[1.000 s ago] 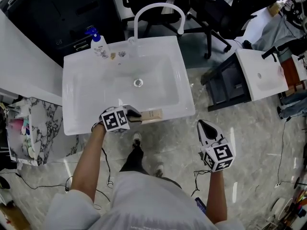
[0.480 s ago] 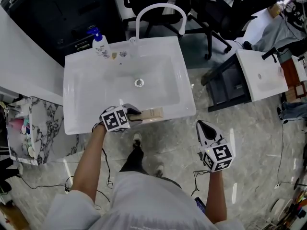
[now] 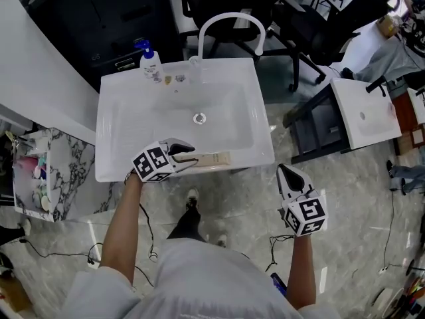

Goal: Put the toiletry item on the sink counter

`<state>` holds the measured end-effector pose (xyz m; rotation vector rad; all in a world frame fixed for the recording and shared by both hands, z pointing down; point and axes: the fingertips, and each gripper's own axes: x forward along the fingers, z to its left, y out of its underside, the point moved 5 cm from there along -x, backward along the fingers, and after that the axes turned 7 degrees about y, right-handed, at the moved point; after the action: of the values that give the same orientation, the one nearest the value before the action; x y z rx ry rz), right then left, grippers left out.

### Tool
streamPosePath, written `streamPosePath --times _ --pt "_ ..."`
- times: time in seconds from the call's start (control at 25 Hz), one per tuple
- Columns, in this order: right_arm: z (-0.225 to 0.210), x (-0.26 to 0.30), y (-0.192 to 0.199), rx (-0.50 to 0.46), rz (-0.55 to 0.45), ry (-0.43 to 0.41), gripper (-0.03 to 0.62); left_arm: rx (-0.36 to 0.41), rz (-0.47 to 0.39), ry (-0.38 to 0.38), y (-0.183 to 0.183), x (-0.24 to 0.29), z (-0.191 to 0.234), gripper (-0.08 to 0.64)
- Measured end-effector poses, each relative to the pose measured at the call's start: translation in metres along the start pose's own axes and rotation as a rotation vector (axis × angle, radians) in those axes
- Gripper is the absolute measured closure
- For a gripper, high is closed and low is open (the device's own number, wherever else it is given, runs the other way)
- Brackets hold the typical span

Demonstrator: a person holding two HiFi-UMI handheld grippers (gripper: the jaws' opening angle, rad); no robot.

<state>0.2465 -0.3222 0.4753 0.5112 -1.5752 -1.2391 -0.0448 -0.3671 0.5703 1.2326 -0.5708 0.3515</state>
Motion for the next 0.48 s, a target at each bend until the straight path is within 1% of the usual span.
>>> streamPosePath --times 0.08,0.12,0.16,0.2,0.24,0.28,0.32,0.4,0.48 --pt "-0.002 -0.003 -0.009 -0.017 -0.025 -0.002 0.595 -0.016 -0.059 -0.059 -0.009 -0.019 -0.002 0.430" --pt "-0.003 -0.004 -0.013 -0.028 -0.037 -0.001 0.595 -0.021 -0.082 -0.101 -0.013 -0.029 -0.003 0.430" --pt "-0.005 -0.006 -0.018 -0.040 -0.048 0.004 0.595 -0.023 -0.102 -0.156 -0.017 -0.039 -0.005 0.430" --pt "-0.007 -0.008 -0.023 -0.054 -0.058 0.013 0.595 -0.020 -0.119 -0.224 -0.021 -0.050 -0.006 0.453" --pt "-0.009 -0.009 -0.029 -0.070 -0.066 0.027 0.595 -0.014 -0.137 -0.300 -0.025 -0.062 -0.008 0.513" --pt "-0.012 -0.010 -0.035 -0.089 -0.075 0.041 0.595 -0.009 -0.156 -0.371 -0.029 -0.073 -0.011 0.537" --pt "-0.014 -0.012 -0.041 -0.109 -0.086 0.050 0.595 -0.007 -0.175 -0.433 -0.033 -0.084 -0.015 0.543" --pt "-0.017 -0.016 -0.056 -0.139 -0.116 0.054 0.595 -0.005 -0.208 -0.525 -0.042 -0.101 -0.028 0.549" --pt "-0.018 -0.022 -0.072 -0.165 -0.147 0.055 0.595 -0.006 -0.246 -0.589 -0.053 -0.116 -0.043 0.549"
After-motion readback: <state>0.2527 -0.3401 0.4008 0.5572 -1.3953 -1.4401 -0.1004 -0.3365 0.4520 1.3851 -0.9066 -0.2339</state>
